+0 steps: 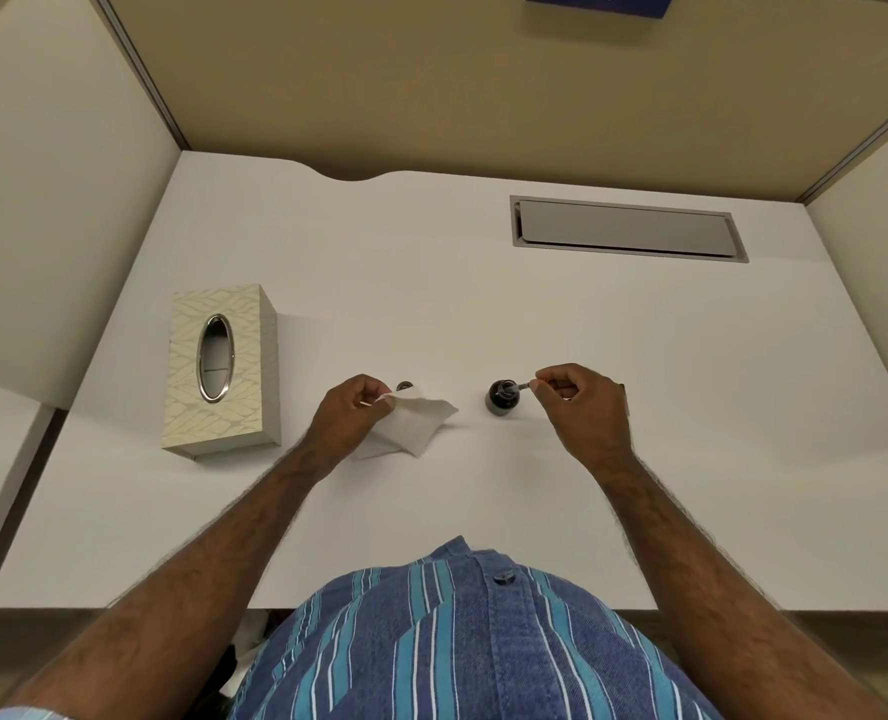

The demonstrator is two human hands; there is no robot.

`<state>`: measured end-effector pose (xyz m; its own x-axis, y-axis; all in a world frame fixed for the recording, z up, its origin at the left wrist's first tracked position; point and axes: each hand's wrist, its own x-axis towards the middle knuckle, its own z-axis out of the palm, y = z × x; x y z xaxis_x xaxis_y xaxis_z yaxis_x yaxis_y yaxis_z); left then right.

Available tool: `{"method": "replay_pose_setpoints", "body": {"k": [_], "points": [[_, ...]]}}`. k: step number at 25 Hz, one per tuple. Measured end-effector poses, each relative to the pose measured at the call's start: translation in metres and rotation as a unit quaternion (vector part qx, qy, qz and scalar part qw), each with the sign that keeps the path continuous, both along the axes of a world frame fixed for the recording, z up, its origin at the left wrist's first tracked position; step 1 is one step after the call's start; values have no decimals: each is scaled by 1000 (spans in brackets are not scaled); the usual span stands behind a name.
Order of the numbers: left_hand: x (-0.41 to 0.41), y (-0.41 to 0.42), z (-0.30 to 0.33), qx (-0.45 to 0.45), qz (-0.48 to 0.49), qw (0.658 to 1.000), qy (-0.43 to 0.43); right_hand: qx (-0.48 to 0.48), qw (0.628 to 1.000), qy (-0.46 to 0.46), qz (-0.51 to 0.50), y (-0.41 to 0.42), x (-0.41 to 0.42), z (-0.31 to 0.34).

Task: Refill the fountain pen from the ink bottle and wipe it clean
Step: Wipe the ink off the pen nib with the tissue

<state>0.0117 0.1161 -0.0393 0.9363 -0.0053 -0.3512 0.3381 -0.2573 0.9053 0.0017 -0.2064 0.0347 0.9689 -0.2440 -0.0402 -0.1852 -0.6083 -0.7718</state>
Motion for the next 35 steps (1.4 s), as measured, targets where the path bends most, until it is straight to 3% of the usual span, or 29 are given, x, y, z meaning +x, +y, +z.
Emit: {"method": "replay_pose_setpoints", "body": {"k": [8,22,35], "points": [[8,-4,9,-194,67,968,146,34,999,13,-25,-3,1,3],[15,-26,23,-232,97,955,159,126,988,31,-85,-19,-3,7],[20,-48,42,-287,133,931,181,353,917,59,-176,-43,-12,3]]}}
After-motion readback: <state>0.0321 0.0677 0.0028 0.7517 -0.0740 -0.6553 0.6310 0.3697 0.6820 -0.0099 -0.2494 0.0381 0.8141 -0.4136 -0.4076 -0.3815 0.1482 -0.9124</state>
